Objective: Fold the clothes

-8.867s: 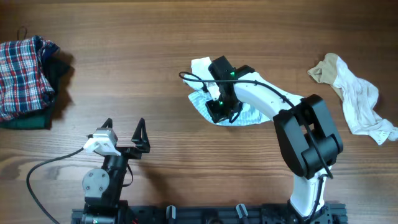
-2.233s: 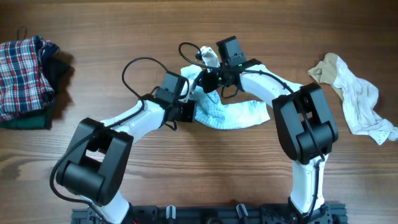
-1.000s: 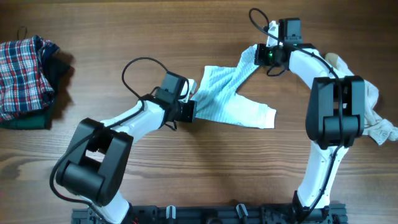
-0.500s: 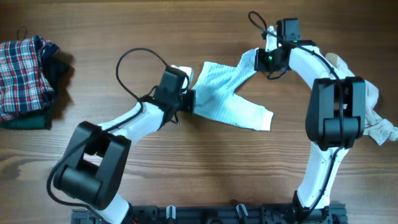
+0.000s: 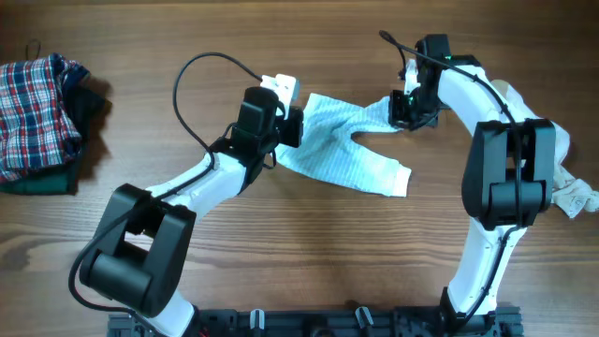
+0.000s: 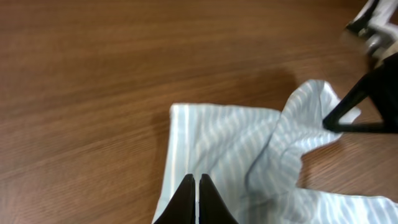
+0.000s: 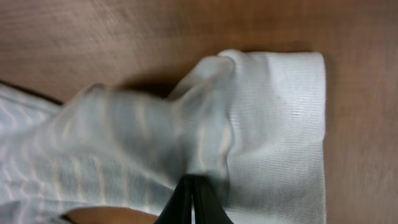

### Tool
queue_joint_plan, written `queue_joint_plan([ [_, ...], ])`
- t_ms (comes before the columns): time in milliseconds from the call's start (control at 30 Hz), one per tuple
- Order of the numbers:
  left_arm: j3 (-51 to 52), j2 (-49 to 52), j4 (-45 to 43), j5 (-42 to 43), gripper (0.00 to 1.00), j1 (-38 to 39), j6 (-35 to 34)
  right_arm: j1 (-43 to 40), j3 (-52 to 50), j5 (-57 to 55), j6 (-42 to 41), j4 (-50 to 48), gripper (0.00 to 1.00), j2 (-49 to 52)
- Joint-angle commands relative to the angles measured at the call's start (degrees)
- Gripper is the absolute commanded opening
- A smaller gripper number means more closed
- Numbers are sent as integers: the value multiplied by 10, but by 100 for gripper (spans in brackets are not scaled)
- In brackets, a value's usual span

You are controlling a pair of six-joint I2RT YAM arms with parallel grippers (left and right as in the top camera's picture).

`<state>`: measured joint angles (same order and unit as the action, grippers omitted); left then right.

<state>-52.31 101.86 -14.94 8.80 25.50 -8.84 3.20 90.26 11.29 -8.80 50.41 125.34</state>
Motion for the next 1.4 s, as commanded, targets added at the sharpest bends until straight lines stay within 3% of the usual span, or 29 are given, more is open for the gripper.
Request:
queue_joint_plan([
  [0,-7,0,-17,28,4,-2,27,-2,-26,-38,-20,37,4,29],
  [100,-28,10,-7,66,4,-3,57,-1,-26,-38,-23,46,4,28],
  [333,-120,11,68,68,4,-2,80,-1,-26,-34,-34,97,4,7],
  [500,-123,14,67,68,4,-2,116,-1,-24,-33,-26,80,7,-73],
  [533,-123,16,66,68,4,-2,117,-1,-24,-29,-29,75,11,-100],
  [567,-123,20,64,68,4,-2,117,-1,-24,-22,-28,72,24,-128],
  [633,-123,28,57,68,4,-2,117,-1,-24,-23,-28,76,57,-181],
  [733,-123,36,42,73,4,-2,117,-1,-24,-23,-31,89,72,-225],
  [833,-128,51,33,106,4,-3,136,-1,-25,-23,-14,106,72,-247],
  [900,-165,83,80,112,4,-2,139,-1,-25,-31,14,116,65,-247],
  [967,-209,107,151,113,4,1,164,-6,-25,-50,13,120,65,-247],
  [1100,-392,184,366,87,4,7,179,-19,-25,-51,13,120,68,-247],
  [1167,-457,213,419,83,4,7,185,-21,-25,-51,13,121,68,-247],
  [1367,-504,252,448,79,4,8,201,-21,-25,-75,13,124,70,-247],
])
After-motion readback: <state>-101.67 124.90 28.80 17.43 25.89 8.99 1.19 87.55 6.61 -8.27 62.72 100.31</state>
